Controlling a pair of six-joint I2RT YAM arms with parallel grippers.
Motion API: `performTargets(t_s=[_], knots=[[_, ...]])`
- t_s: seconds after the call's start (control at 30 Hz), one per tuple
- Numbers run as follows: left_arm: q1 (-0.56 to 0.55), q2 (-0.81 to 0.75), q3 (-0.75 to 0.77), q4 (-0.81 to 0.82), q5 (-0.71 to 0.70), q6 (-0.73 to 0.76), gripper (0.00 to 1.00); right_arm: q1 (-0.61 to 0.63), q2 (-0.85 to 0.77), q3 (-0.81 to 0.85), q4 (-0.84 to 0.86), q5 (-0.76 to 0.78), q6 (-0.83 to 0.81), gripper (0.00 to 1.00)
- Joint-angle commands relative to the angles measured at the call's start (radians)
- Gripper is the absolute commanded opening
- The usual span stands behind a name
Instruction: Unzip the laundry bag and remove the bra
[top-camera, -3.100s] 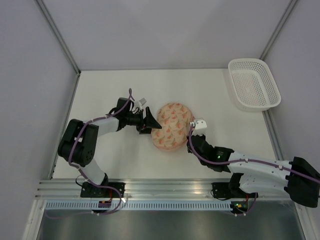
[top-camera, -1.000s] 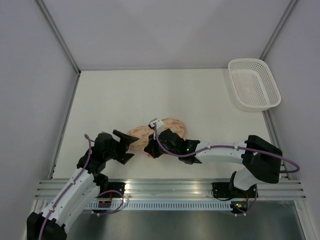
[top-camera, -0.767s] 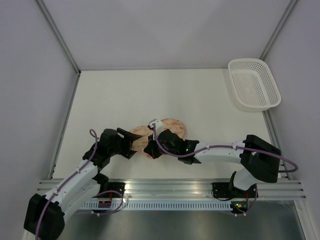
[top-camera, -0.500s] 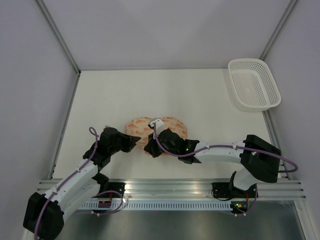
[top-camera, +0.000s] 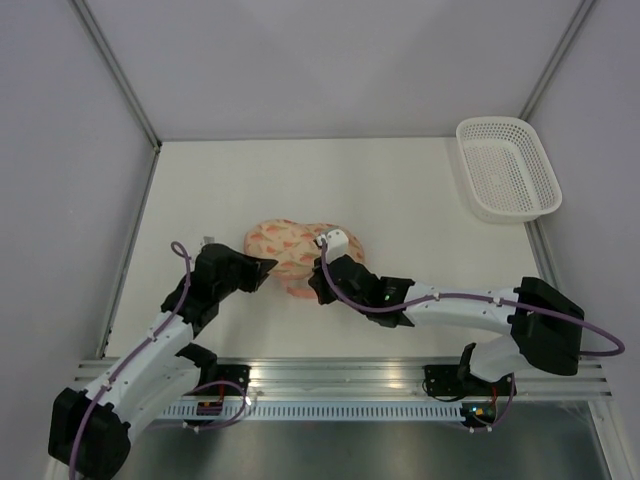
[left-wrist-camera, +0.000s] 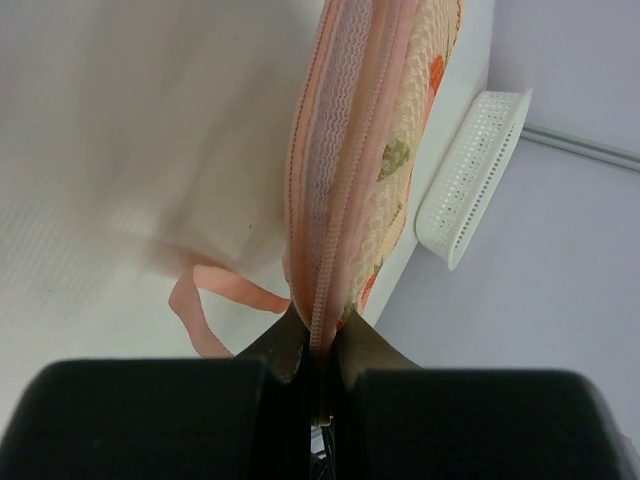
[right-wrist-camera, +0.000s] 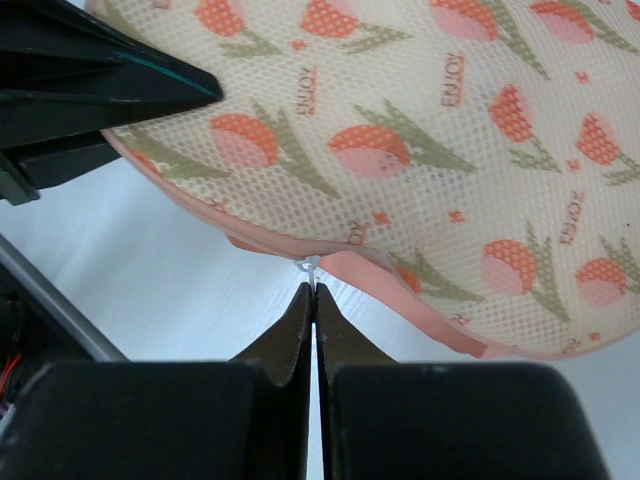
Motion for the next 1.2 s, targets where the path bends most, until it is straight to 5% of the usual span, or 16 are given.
performTargets(t_s=[0.0,0.43,0.87,1.17], knots=[[0.034,0.028,0.086,0.029,-0.007,0.078,0.02,-0.030,-0.034,-0.022,-0.100,0.105,-0.007,0.00],[0.171,-0.061,0.187,-0.086,-0.005,0.144,0.02,-0.146,-0.092,-0.091,-0.187,0.171,0.013,0.00],[0.317,0.226,0.342,-0.232,0.390,0.524,0.02,-0.241,-0.137,-0.114,-0.245,0.219,-0.001,0.01],[0.325,0.284,0.274,-0.039,0.401,0.471,0.02,-0.243,-0.206,-0.141,-0.304,0.183,0.013,0.00]])
